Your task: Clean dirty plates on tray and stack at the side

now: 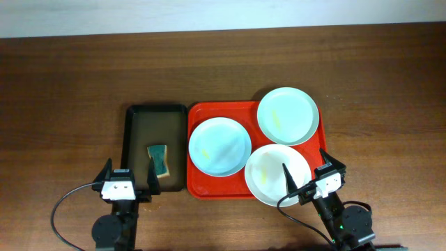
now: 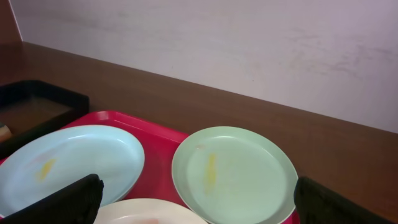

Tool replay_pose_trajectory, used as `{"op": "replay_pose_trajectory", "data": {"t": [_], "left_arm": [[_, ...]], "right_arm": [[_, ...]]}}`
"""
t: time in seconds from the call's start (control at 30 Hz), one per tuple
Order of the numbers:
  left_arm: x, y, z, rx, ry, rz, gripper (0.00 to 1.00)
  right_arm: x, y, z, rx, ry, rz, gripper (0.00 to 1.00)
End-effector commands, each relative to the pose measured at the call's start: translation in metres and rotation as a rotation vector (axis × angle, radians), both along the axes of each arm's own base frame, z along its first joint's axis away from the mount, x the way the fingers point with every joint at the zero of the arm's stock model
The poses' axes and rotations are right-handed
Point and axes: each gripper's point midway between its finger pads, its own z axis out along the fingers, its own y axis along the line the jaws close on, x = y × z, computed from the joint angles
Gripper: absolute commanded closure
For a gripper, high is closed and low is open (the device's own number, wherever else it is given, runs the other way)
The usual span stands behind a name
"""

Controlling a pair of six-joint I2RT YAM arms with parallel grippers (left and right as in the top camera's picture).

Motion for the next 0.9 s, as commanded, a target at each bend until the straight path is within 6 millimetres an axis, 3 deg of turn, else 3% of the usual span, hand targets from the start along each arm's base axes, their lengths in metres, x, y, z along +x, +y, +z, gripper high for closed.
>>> {"op": "replay_pose_trajectory", "data": {"t": [0.0,0.87], "left_arm": [[-0.0004,-0.0038,-0.0014,0.017,0.004,-0.021,0.01],[-0.0003,-0.0038,-0.0008,0.017,0.002,-0.022,0.01]], "right_arm": [[0.0006,-0.0021,-0.0024,0.006,0.006,-0.011,0.02],[0.0013,-0.0045,-0.0025,0.004,0.006,-0.025,0.02]]}}
